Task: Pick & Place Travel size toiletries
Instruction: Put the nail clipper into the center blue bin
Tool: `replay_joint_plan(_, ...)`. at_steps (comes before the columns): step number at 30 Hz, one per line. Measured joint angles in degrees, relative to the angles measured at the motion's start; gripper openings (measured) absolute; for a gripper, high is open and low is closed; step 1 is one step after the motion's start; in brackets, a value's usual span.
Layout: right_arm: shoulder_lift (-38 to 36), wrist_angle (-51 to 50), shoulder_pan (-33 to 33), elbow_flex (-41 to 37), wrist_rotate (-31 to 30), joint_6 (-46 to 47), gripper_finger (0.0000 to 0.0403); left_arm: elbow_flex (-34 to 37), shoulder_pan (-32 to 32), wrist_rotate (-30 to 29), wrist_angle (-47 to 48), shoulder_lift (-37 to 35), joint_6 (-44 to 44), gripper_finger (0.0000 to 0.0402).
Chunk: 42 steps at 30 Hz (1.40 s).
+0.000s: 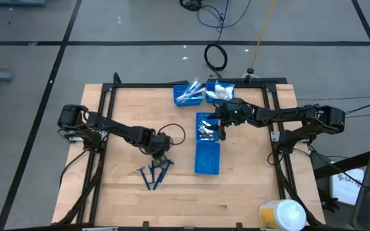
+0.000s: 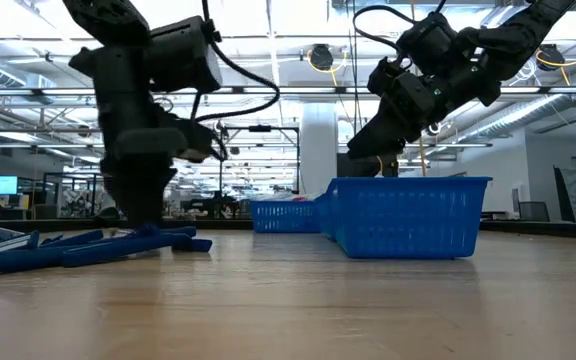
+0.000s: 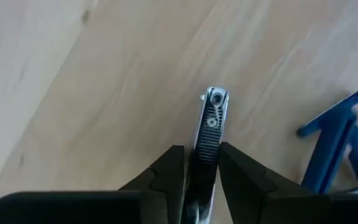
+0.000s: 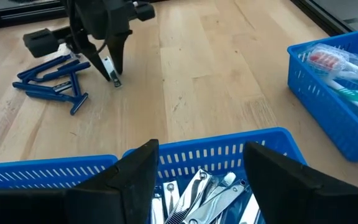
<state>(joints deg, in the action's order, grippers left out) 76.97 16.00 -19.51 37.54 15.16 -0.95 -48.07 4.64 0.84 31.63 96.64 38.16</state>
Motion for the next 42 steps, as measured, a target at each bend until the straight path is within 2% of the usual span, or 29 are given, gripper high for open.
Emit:
replay_joint_plan(4, 0.0, 0.01, 0.0, 0.0, 0.0, 0.2, 0.0222, -0.07, 0.04, 0.78, 5.3, -0.11, 3.9, 0.0103)
replay_joint_plan(22, 0.0, -0.01, 0.0, 0.0, 0.0, 0.26, 0.0224, -1.01, 1.77, 3.18, 11.85, -0.11, 6.59, 0.0103)
replay_joint_plan(26, 0.0, -0.01, 0.0, 0.0, 0.0, 0.27, 0.0224, -1.01, 1.77, 1.09, 10.56, -0.13, 5.13, 0.0088)
replay_joint_plan(33, 0.0, -0.01, 0.0, 0.0, 0.0, 0.28, 0.0224, -1.05, 1.73, -2.19, 6.84, -0.17, 0.2, 0.0033)
replay_joint_plan(38, 0.0, -0.04, 0.0, 0.0, -0.02, 0.26, 0.0224, -0.99, 1.11, -5.53, 4.51, -0.17, -3.61, 0.0033)
replay_joint_plan(42, 0.0, -0.03, 0.0, 0.0, -0.04, 0.15, 0.0224, -0.82, 1.12, -11.03, -0.64, -1.2, -9.09, 0.0034)
